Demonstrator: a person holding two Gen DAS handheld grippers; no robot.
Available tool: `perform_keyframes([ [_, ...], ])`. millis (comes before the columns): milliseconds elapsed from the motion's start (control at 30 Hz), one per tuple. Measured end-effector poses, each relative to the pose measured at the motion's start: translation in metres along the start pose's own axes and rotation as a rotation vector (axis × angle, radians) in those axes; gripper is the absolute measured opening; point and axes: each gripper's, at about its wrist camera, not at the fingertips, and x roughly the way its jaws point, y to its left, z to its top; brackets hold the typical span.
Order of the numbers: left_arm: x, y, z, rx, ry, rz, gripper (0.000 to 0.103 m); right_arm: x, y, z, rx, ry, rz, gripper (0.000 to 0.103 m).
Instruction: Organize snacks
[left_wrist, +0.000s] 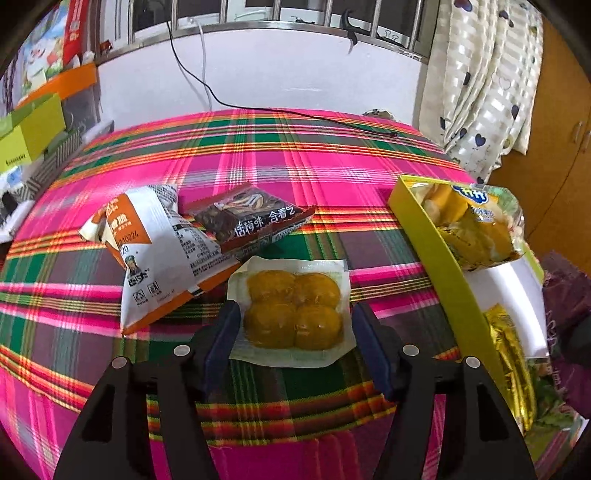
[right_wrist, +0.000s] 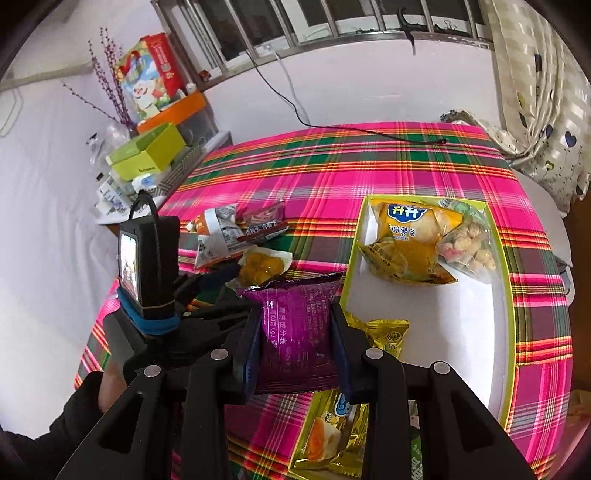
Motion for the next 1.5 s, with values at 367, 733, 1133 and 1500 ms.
perform_keyframes([
  [367, -0.002, -0.003, -0.002, 0.014, -0.011, 0.020, 0.059, 0.000, -0.004, -0.003, 0.006, 0.002, 0.001, 0.031],
  [733, -0.010, -0.001, -0.007, -0.008, -0.018, 0.015, 0.052, 0.000, -0.007, -0.005, 0.008, 0.003, 0.000, 0.031],
  [1133, -0.026, 0.006, -0.016, -0.043, -0.024, -0.020, 0.051, 0.000, -0.007, -0.011, 0.005, -0.001, 0.001, 0.031],
  [1500, -0.044, 0.016, -0.031, -0.081, -0.034, -0.030, 0.050, -0.003, -0.003, -0.017, 0.006, 0.009, 0.014, 0.031],
])
